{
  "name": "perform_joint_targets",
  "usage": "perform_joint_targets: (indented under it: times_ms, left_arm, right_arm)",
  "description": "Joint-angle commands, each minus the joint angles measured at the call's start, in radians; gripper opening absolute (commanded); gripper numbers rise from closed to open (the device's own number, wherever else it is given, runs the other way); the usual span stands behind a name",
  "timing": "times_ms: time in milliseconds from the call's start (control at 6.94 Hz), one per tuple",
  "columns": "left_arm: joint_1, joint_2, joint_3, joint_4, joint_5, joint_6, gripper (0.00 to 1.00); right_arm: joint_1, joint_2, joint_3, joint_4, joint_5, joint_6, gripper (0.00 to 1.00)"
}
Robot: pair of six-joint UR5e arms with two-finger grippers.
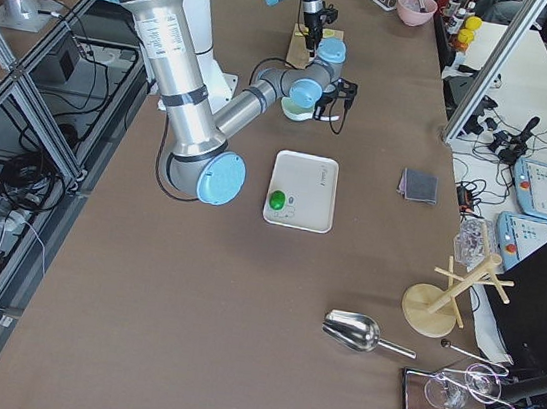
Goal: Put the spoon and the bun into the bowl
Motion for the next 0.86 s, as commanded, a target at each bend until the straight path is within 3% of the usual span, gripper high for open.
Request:
perform_joint_targets:
  times_ms: [0,144,432,721]
  left_arm:
    - [0.006,-0.057,0.037,0.005,0.02,-0.079,0.33]
    - [0.008,-0.059,0.036,0.007,0.043,-0.082,0.02]
    - [-0.001,-0.053,0.004,0.01,0.034,-0.079,0.0]
    - [-0.064,-0.102,-0.045,0.094,-0.071,-0.079,0.0]
  right_arm:
    - [-0.012,0.005,0.0,0.001,-0.007,0.005,0.0]
    - [-0.016,0.011,0.002,-0.001,-0.007,0.005,0.0]
    - [-0.018,0.028,0.011,-0.036,-0.007,0.005,0.0]
    - [-0.039,0.045,0.016,-0.039,-0.011,0.011,0.0]
